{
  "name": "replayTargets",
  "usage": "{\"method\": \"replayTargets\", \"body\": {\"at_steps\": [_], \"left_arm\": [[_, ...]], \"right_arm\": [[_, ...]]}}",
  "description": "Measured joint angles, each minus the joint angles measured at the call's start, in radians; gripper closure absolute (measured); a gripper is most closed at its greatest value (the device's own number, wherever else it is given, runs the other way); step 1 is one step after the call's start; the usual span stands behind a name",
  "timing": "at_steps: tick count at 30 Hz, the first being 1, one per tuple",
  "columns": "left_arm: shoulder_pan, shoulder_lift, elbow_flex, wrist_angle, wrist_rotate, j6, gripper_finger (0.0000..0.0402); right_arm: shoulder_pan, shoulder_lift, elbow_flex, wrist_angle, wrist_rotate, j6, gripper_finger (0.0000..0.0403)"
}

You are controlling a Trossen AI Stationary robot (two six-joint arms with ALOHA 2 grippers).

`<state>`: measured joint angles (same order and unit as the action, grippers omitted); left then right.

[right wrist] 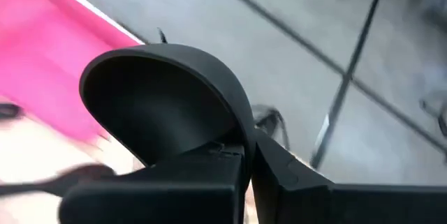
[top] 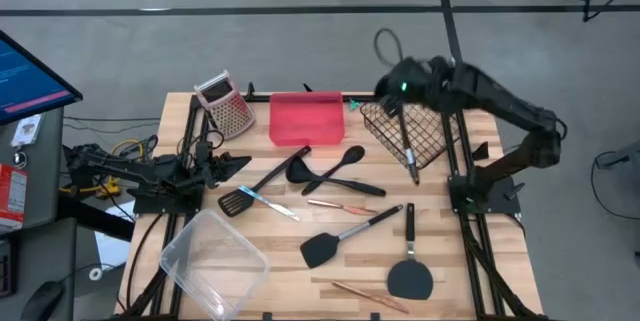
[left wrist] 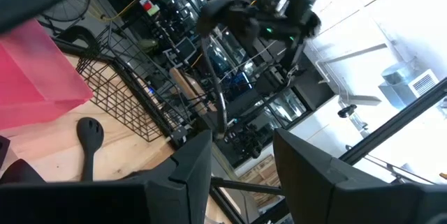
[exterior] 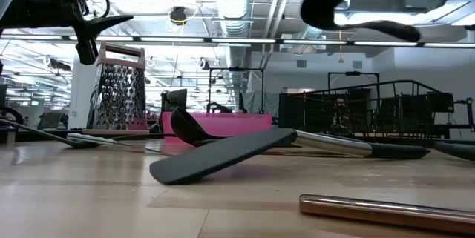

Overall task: Pick & Place Kitchen Items
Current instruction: Put the black ladle into the wire basket

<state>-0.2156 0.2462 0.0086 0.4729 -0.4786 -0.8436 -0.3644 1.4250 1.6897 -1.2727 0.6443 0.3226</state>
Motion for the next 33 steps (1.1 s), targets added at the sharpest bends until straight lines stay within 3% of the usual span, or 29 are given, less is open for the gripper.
{"method": "replayTargets", "body": {"at_steps": [5,13,22,33], "left_arm": [[0.0,0.0,0.0,0.0,0.0,-0.002,0.0263],[0.0,0.0,0.0,0.0,0.0,-0.002,0.0263],[0.0,0.0,0.0,0.0,0.0,-0.002,0.0263],[0.0,0.0,0.0,0.0,0.0,-0.002,0.0263]], "right_arm": [[-0.208,0.003,-0.048,-0.033,-0.188,-0.1,0.0401],[-0.417,0.004,-0.15,0.021,-0.299,-0.201,0.0402],[-0.466,0.059,-0.258,0.126,-0.356,-0.244,0.0402],[-0.475,0.229,-0.256,0.165,-0.357,-0.275,0.0398]]}}
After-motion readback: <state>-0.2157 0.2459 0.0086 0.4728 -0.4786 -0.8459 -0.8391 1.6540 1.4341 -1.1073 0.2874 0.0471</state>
